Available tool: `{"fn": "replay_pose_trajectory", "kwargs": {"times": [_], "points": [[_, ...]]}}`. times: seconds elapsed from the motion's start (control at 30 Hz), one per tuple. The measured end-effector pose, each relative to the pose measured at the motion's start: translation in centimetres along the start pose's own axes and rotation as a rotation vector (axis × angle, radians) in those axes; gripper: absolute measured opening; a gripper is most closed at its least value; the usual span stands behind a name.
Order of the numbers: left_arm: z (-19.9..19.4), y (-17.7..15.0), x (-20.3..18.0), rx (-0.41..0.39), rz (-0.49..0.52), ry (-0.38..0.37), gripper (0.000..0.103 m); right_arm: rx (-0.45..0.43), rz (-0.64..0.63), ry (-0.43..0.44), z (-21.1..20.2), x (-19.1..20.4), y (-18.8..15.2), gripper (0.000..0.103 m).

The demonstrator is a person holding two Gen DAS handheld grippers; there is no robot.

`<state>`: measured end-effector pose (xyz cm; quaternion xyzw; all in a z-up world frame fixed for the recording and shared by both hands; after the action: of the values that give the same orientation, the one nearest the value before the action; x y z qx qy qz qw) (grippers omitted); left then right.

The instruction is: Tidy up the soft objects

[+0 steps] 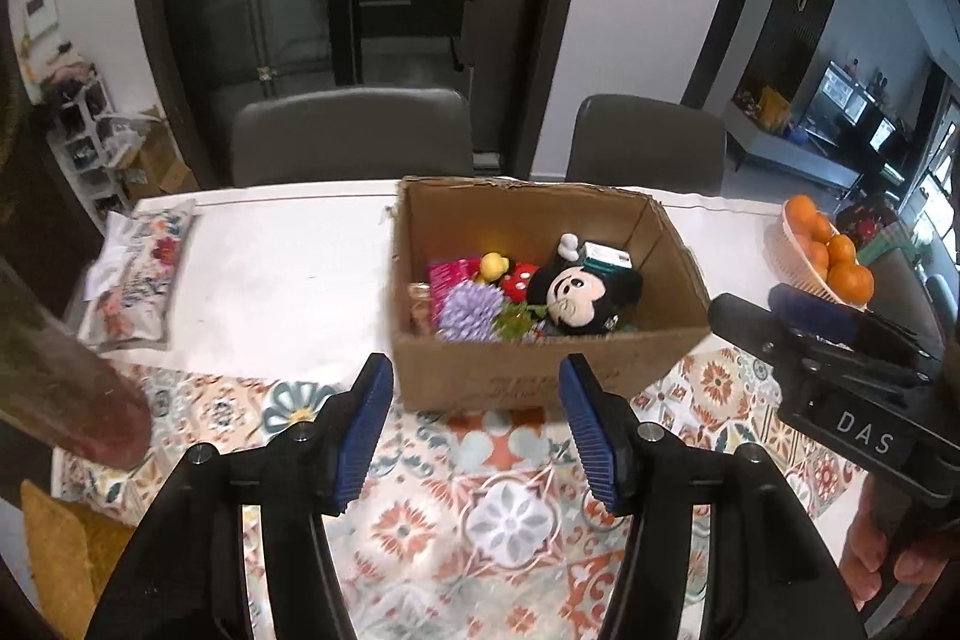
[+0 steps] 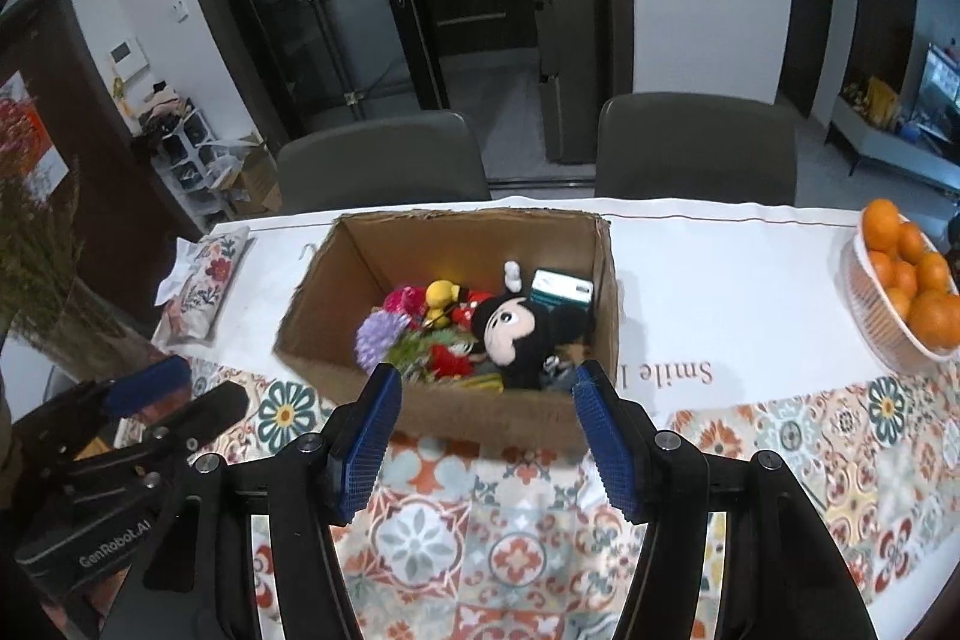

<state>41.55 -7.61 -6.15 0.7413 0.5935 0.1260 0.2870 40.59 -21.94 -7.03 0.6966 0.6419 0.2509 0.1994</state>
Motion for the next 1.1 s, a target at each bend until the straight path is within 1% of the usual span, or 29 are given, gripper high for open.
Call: {"fn": "replay_pose_trajectory", "kwargs": {"times": [0.27, 0.43, 0.5, 0.53, 0.6, 0.67, 0.77, 0.83, 0.9, 1.03, 1.1], "points": [[-6.3, -4.1, 1.1, -0.074, 0.044, 0.043, 0.061, -0.083, -0.004, -0.06, -6.5, 2.2, -4.6, 0.061], [-9.8, -7.3, 1.5, -0.112, 0.07, 0.057, 0.067, -0.128, -0.001, -0.102, -10.3, 3.1, -7.9, 0.062], [-10.9, -8.5, 1.6, -0.122, 0.077, 0.06, 0.069, -0.143, 0.002, -0.119, -11.4, 3.3, -9.1, 0.07], [-11.6, -9.0, 1.6, -0.134, 0.076, 0.061, 0.074, -0.152, 0.002, -0.13, -12.0, 3.4, -9.8, 0.071], [-12.8, -10.1, 1.6, -0.151, 0.067, 0.059, 0.077, -0.165, 0.004, -0.149, -13.2, 3.4, -10.8, 0.072], [-13.9, -11.1, 1.4, -0.171, 0.063, 0.069, 0.078, -0.177, 0.0, -0.157, -14.4, 3.3, -11.9, 0.074], [-15.5, -12.7, 0.9, -0.201, 0.064, 0.094, 0.082, -0.201, -0.008, -0.181, -16.1, 3.0, -13.2, 0.079], [-16.7, -13.8, 0.4, -0.226, 0.058, 0.107, 0.088, -0.21, -0.008, -0.181, -17.3, 2.5, -14.4, 0.08], [-17.9, -15.0, 0.0, -0.251, 0.047, 0.121, 0.089, -0.215, -0.007, -0.166, -18.3, 2.4, -15.6, 0.084], [-20.2, -17.2, -1.2, -0.281, 0.038, 0.151, 0.094, -0.228, -0.013, -0.164, -20.4, 1.8, -17.8, 0.084], [-21.2, -18.2, -1.8, -0.296, 0.039, 0.165, 0.096, -0.233, -0.01, -0.149, -21.5, 1.6, -18.8, 0.085]]}}
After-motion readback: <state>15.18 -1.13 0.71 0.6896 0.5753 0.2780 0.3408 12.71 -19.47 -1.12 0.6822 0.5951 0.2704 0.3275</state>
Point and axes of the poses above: each gripper's, at about its wrist camera, not at the fingertips, and z roughly the way its jaws point, x to its left, y to its top, the point moved 7 cm from there along z, roughly the way its jaws point, and after that the axes turned 3 degrees about -y, right-handed, at the moved point
